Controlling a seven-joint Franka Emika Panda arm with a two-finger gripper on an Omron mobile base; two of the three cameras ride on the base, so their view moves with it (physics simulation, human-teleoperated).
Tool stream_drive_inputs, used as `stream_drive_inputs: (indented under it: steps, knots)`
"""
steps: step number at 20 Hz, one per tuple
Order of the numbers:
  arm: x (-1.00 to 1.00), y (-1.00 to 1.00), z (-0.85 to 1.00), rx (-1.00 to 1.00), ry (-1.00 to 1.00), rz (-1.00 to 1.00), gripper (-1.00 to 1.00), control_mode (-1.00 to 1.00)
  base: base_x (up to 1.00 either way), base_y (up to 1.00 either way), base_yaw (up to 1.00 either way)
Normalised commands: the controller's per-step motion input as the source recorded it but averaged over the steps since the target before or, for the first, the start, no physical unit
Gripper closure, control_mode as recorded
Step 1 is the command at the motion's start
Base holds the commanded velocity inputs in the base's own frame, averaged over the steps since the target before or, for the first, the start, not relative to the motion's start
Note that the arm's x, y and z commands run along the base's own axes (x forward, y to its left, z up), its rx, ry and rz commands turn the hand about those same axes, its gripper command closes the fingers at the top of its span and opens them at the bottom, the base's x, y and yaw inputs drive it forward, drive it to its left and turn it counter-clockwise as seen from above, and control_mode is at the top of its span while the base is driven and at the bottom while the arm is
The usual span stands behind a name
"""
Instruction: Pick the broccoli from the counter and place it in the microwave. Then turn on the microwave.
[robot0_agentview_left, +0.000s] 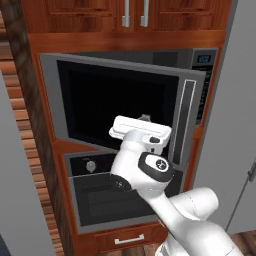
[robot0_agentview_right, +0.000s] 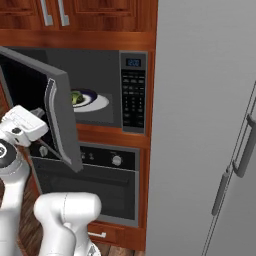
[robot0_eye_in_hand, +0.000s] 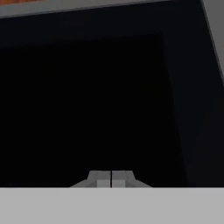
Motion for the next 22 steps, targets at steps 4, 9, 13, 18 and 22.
stream_drive_inputs:
  steps: [4,9,13,18,22]
  knots:
    - [0.36,-0.42,0.28,0.07,0.06,0.05,1.00,-1.00,0.00,0.00,0.00]
    - [0.42,-0.49,0.23,0.09,0.10,0.06,1.00,-1.00,0.00,0.00,0.00]
    - [0.34,-0.35,0.11,0.07,0.10,0.07,1.00,-1.00,0.00,0.00,0.00]
    - [0.46,-0.34,0.11,0.07,0.12,0.06,1.00,-1.00,0.00,0.00,0.00]
    - [0.57,-0.27,0.21,0.07,0.13,0.05,1.00,-1.00,0.00,0.00,0.00]
